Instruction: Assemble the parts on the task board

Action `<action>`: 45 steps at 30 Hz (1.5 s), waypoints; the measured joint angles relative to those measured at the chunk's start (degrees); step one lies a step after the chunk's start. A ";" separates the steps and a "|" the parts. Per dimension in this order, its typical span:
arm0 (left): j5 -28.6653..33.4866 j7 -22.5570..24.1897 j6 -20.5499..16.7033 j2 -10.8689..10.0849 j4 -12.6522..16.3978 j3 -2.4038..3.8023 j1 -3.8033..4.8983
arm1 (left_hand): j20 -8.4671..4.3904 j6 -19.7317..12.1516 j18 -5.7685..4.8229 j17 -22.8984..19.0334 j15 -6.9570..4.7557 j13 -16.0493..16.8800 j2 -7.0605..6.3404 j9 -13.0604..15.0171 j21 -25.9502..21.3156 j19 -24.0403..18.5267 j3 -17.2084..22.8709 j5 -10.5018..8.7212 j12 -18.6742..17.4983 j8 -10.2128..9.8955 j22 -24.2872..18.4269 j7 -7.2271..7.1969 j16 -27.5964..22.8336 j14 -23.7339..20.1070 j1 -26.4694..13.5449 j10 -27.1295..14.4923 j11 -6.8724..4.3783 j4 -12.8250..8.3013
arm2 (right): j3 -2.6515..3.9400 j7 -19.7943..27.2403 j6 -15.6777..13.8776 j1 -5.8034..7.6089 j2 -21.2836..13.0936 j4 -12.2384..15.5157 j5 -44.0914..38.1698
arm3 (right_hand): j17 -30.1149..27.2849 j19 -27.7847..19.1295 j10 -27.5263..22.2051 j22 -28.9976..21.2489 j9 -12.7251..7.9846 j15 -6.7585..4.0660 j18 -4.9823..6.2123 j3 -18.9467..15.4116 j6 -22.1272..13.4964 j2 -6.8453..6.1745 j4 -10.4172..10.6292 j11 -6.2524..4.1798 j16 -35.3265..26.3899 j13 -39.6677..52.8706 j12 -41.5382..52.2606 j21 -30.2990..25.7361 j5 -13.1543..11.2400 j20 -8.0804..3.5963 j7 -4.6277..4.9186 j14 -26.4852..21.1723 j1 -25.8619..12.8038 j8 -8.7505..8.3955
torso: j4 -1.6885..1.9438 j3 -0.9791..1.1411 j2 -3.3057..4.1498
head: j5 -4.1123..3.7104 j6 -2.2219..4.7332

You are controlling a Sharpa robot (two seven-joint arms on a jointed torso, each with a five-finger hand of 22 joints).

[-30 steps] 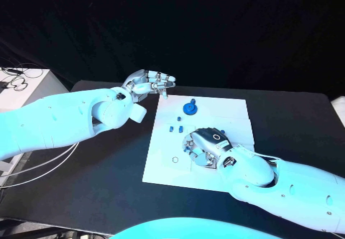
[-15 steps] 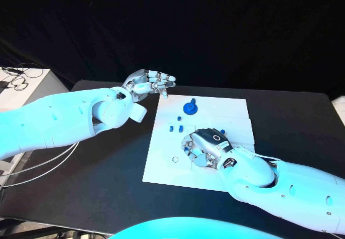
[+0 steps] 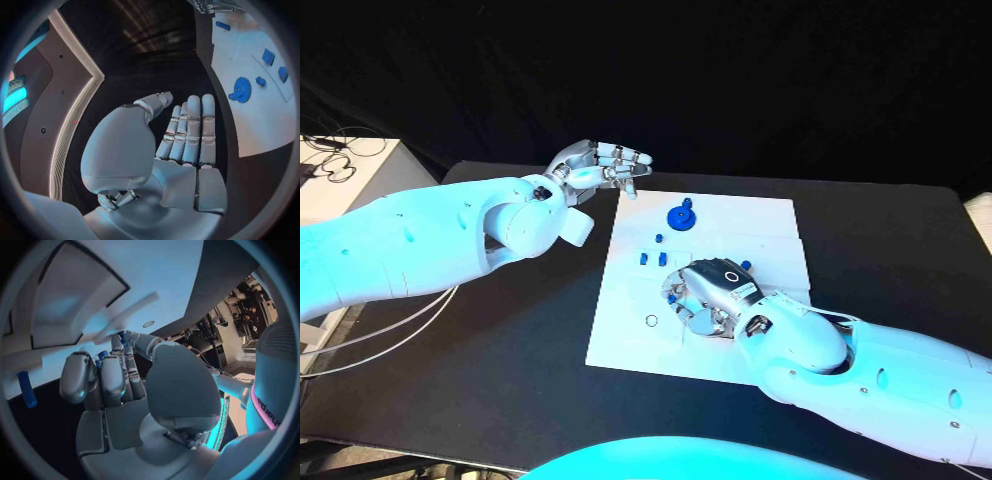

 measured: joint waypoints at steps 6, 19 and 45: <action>0.00 -0.12 0.09 0.00 0.01 0.00 0.00 | 0.00 0.00 0.00 -0.06 0.13 0.00 0.00 -0.06 -0.27 0.00 -0.17 0.00 0.00 0.00 -0.06 0.00 -0.22 -0.13 0.00 0.00 0.00 0.17 | 0.02 -0.04 0.34 0.06 0.02 -0.04 0.00 | -2.47 -1.59 -1.95 -2.14 -0.19 0.47 0.87 0.00 -0.38 -0.51 0.00 0.41 -1.72 -0.10 0.38 -2.72 0.00 0.43 0.21 -1.65 0.06 -0.51 | 0.00 -0.01 -0.01 | -0.06 0.02; 0.01 -0.36 0.36 -0.02 0.01 0.00 0.00 | 0.00 0.00 0.00 -0.05 0.21 0.01 0.00 -0.06 -0.27 0.00 -0.16 0.00 0.00 0.00 -0.12 0.00 -0.22 -0.21 0.00 0.01 0.00 0.16 | -0.20 0.03 0.05 -0.10 -0.43 0.38 0.12 | -12.26 -8.62 -9.99 -10.00 -0.92 1.65 2.81 -2.60 -3.06 -1.69 -0.33 1.52 -7.21 -1.60 1.85 -13.37 -0.23 1.56 0.39 -9.23 0.64 -2.90 | 0.01 0.00 -0.02 | -0.21 0.15; 0.03 -0.46 0.69 -0.14 -0.03 -0.01 -0.01 | 0.00 0.00 0.00 -0.11 0.21 0.01 0.00 -0.05 -0.48 0.00 -0.16 0.00 0.00 0.00 -0.19 0.00 -0.22 -0.21 0.00 0.01 -0.01 0.16 | 0.95 4.07 -1.77 8.10 -13.00 5.16 12.93 | -3.87 0.91 -8.02 2.13 -1.76 0.51 1.27 -6.39 -2.69 -2.02 2.79 0.33 5.45 -1.64 12.86 0.56 3.68 0.59 0.31 -1.49 1.40 -4.71 | -0.07 -0.05 -0.20 | -3.85 3.33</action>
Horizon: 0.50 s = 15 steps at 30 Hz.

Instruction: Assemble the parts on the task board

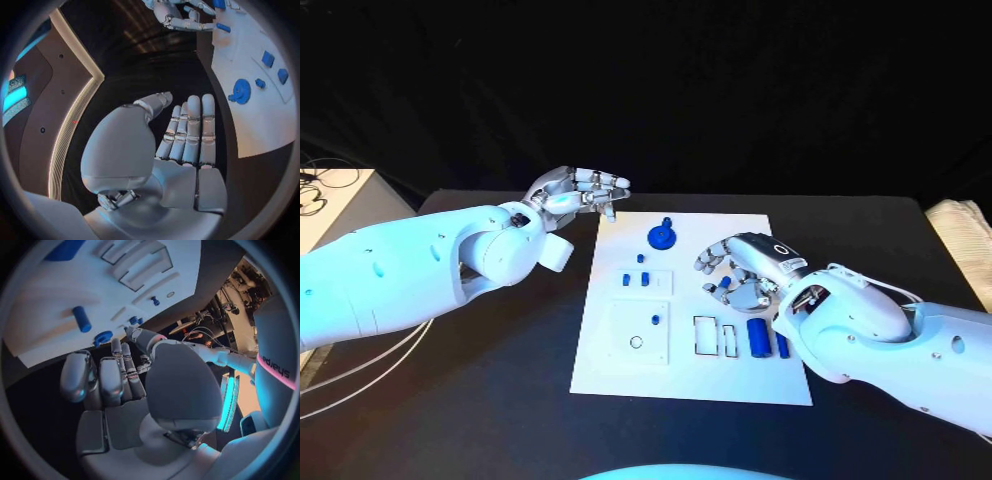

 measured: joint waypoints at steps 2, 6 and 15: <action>0.00 0.00 0.02 -0.05 0.02 0.00 0.00 | 0.00 0.00 0.00 0.00 0.00 0.00 0.00 -0.01 0.00 0.00 0.00 0.00 0.00 0.00 0.00 0.00 0.00 0.00 0.00 0.00 0.00 0.00 | 0.06 0.47 1.06 1.01 -1.14 -0.23 1.53 | 0.91 0.28 0.00 0.72 0.00 0.02 -0.01 0.00 0.00 -0.48 0.00 0.00 0.55 -0.18 0.00 0.83 0.10 -0.11 0.00 0.26 -0.48 0.00 | 0.01 0.00 -0.01 | -0.48 0.35; 0.01 0.02 0.06 -0.07 0.05 0.00 0.00 | 0.00 0.00 0.00 -0.06 0.00 0.00 0.00 -0.07 0.00 0.00 0.00 0.00 0.00 0.00 -0.10 0.00 0.00 0.00 0.00 0.00 0.00 0.00 | 0.11 1.11 3.43 2.30 -2.48 -1.58 3.04 | 1.76 0.67 -0.19 1.38 0.00 -0.04 0.00 -0.77 0.00 -1.29 0.39 -0.16 1.22 -0.65 -0.69 1.62 0.66 -0.08 -0.01 0.61 -1.29 -0.17 | 0.01 0.01 -0.02 | -1.27 0.88; 0.02 0.04 0.20 -0.02 0.06 -0.01 -0.01 | 0.00 0.00 0.00 -0.06 0.00 0.00 0.00 -0.07 0.00 0.00 0.00 0.00 0.00 0.00 -0.10 0.00 0.00 0.00 0.00 0.00 0.00 0.00 | 0.06 1.41 7.92 2.93 -2.35 -3.88 2.59 | 0.05 0.23 -4.08 0.05 -0.08 0.28 0.00 -9.08 -1.08 0.20 1.10 0.47 1.22 -1.21 -1.11 -0.64 0.19 0.35 -1.00 0.29 0.20 -1.10 | 0.02 0.13 0.13 | -1.91 1.45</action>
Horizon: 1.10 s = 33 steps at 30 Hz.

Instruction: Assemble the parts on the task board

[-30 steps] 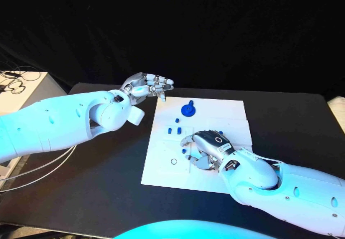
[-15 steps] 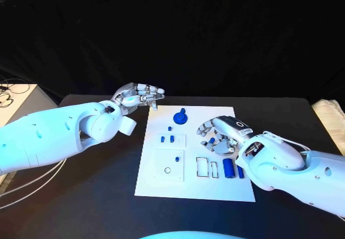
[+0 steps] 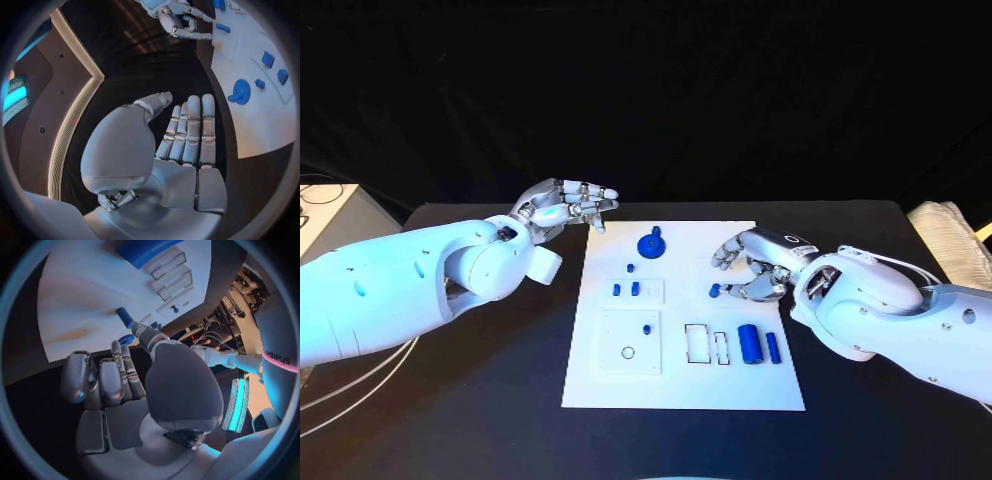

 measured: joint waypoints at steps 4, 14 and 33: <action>0.01 0.00 0.07 -0.01 -0.02 0.00 0.00 | 0.00 0.00 0.00 0.00 0.00 0.00 0.00 0.00 0.00 0.00 0.00 0.00 0.00 0.00 0.00 0.00 0.00 0.00 0.00 0.00 0.00 0.00 | -0.12 -0.08 1.59 0.00 0.80 -0.85 -1.08 | -0.21 0.00 -0.19 -0.02 0.00 0.03 0.00 -1.06 0.00 0.43 0.33 -0.20 0.00 0.00 0.39 0.00 0.00 0.00 0.00 -0.03 0.43 0.00 | 0.02 0.00 0.05 | -0.08 -0.10; 0.04 0.01 0.13 -0.15 0.01 0.00 -0.01 | 0.00 0.00 0.00 0.01 0.00 0.00 0.00 0.00 0.00 0.00 0.00 0.00 0.00 0.00 0.00 0.00 0.00 0.00 0.00 0.00 0.00 0.00 | -0.36 -0.48 4.68 -0.50 1.97 -1.61 -3.63 | 0.75 0.06 0.83 1.08 0.00 -0.11 0.01 -1.78 0.71 1.27 0.72 -0.55 0.37 0.16 1.95 1.01 0.00 -0.06 0.06 0.10 1.27 0.00 | 0.09 -0.07 0.10 | 0.00 -0.69; 0.07 0.02 0.14 -0.29 0.05 0.00 -0.01 | 0.00 0.00 0.00 -0.05 0.00 0.00 0.00 0.01 -0.40 0.00 0.00 0.00 0.22 0.00 -0.14 0.00 -0.23 0.00 0.00 0.00 0.00 0.00 | -0.42 -1.43 4.62 -1.28 3.35 -2.14 -5.60 | 5.65 3.00 12.08 1.32 1.36 -1.87 -1.76 8.76 8.43 1.95 2.69 -2.62 2.88 -0.28 0.66 8.39 -4.67 -1.96 -1.43 1.84 1.93 2.94 | 0.05 -0.10 0.03 | 0.13 -1.11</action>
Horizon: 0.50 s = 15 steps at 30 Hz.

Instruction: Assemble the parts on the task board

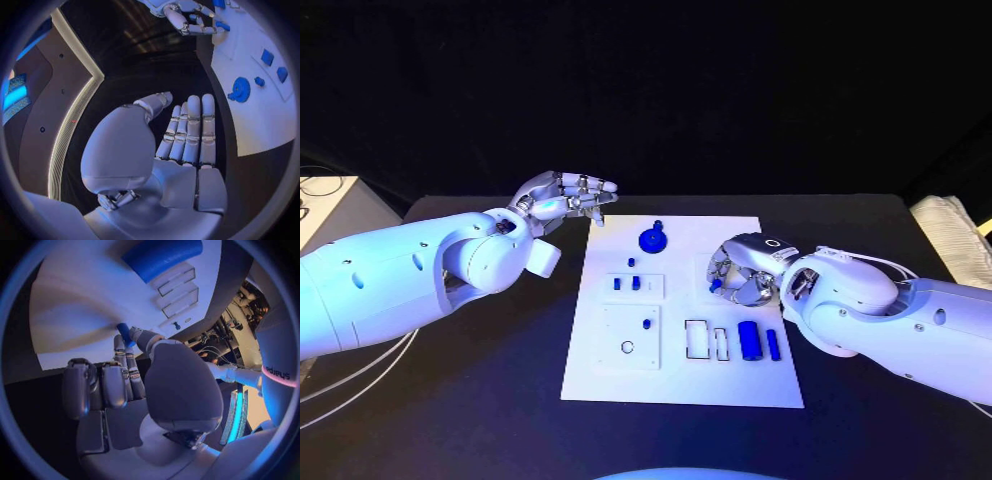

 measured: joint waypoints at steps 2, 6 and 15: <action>0.00 0.00 0.00 -0.02 0.01 0.00 0.00 | 0.00 0.00 0.00 0.00 0.00 0.00 0.00 -0.01 0.00 0.00 -0.03 0.00 0.00 0.00 0.00 0.00 0.00 0.00 0.00 0.00 0.00 0.03 | -0.02 -0.21 -0.45 -0.14 0.19 -0.05 -0.11 | 0.05 0.00 0.46 0.00 0.32 -0.28 0.00 0.10 0.23 0.15 0.11 -0.16 0.00 0.13 -0.34 0.05 -0.01 0.00 -0.23 -0.11 -0.15 0.24 | -0.02 0.01 -0.01 | -0.04 -0.03; 0.01 0.00 0.01 -0.05 0.01 0.00 0.00 | 0.00 0.00 0.00 0.00 0.00 0.00 0.00 -0.05 0.00 0.00 -0.17 0.00 0.00 0.00 0.00 0.00 0.00 0.00 0.00 0.00 0.00 0.17 | -0.07 -0.91 -1.75 -0.42 0.45 -0.15 -0.42 | 0.32 0.09 1.47 0.00 0.72 -0.69 0.00 1.63 0.72 0.94 -0.45 -0.28 0.00 0.42 -1.18 0.73 -2.46 -0.40 -0.32 -0.11 -0.14 0.71 | -0.02 0.02 0.00 | -0.18 -0.07; 0.01 -0.01 0.02 -0.17 -0.03 0.00 0.00 | 0.00 0.00 0.00 0.00 0.00 0.00 0.00 -0.05 0.00 0.00 -0.17 0.00 0.00 0.00 0.00 0.00 0.00 0.00 0.00 0.00 0.00 0.17 | -0.15 -2.84 -5.31 -0.74 -0.57 1.81 -0.99 | 0.46 0.08 2.21 -0.01 0.72 -0.69 0.00 3.64 0.85 1.24 -2.37 0.23 0.23 0.85 -2.52 1.38 -1.96 -0.53 -0.25 -0.11 -0.15 1.58 | -0.02 0.01 -0.03 | -0.28 -0.05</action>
